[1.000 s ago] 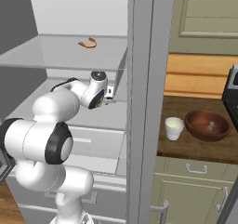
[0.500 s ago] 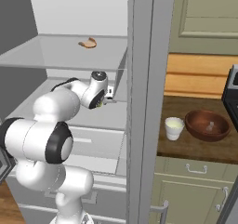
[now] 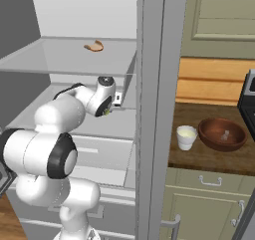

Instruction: Grab a lemon wedge from the fridge and one ice cube from the ice bowl, and put them in the glass of lemonade.

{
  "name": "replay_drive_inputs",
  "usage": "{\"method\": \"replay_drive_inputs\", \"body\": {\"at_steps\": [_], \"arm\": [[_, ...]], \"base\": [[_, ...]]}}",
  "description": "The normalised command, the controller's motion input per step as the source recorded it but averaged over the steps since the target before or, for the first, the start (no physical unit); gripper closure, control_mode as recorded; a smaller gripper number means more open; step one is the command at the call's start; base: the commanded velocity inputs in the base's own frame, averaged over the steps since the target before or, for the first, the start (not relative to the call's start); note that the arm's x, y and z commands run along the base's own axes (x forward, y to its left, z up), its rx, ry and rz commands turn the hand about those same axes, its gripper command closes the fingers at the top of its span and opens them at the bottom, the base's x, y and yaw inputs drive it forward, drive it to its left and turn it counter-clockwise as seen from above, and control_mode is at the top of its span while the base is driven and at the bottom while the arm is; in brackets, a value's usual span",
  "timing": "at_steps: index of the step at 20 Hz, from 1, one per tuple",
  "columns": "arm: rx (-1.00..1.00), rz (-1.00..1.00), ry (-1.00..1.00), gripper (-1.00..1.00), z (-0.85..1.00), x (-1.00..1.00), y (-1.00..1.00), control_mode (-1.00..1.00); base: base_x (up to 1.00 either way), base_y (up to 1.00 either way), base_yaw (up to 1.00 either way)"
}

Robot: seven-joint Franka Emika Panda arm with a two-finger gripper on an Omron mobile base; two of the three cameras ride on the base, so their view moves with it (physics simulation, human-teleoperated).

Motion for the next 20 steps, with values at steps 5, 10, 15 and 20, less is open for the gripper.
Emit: {"method": "replay_drive_inputs", "body": {"at_steps": [5,10,15,20], "arm": [[0.02,0.0,-0.1,1.0,0.29,-0.95,0.0,-1.0],[0.01,0.0,-0.03,1.0,0.59,-1.0,0.0,-1.0],[0.0,0.0,0.04,1.0,0.89,-1.0,0.0,-1.0],[0.0,0.0,0.13,1.0,0.97,-1.0,0.0,-1.0]], "base": [[0.0,0.0,0.0],[0.0,0.0,0.0],[0.0,0.0,0.0],[0.0,0.0,0.0]]}}
